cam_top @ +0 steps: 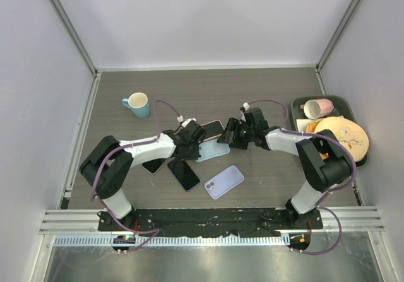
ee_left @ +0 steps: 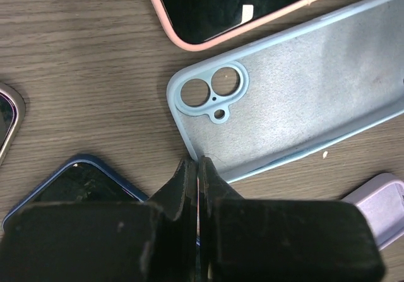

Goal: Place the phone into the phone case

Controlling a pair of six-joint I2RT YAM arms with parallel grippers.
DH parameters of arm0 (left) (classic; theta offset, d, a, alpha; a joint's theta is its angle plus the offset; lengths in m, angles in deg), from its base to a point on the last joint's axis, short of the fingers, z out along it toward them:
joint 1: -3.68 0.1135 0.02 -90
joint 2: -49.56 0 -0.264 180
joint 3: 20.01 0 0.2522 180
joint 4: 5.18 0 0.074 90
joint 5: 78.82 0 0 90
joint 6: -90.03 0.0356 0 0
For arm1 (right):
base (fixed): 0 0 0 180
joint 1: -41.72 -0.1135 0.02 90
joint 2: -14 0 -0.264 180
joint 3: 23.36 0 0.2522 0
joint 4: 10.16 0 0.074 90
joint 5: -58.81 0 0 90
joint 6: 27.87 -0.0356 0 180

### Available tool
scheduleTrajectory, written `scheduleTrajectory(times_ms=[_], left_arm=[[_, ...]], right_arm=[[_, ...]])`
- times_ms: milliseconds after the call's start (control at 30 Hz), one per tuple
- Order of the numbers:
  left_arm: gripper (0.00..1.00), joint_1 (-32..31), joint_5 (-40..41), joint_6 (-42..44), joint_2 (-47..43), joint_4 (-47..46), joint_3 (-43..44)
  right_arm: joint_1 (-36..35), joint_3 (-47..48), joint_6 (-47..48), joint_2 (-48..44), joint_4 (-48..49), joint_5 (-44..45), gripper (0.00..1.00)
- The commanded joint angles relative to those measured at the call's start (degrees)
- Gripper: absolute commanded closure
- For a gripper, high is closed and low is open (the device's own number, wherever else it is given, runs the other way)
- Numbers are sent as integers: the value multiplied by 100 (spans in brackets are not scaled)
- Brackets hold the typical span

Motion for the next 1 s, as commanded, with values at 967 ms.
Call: scheduleTrajectory(times_ms=[967], left_arm=[[100, 699, -831, 1014, 639, -229, 911]], right_arm=[[-355, 157, -483, -159, 385, -460, 32]])
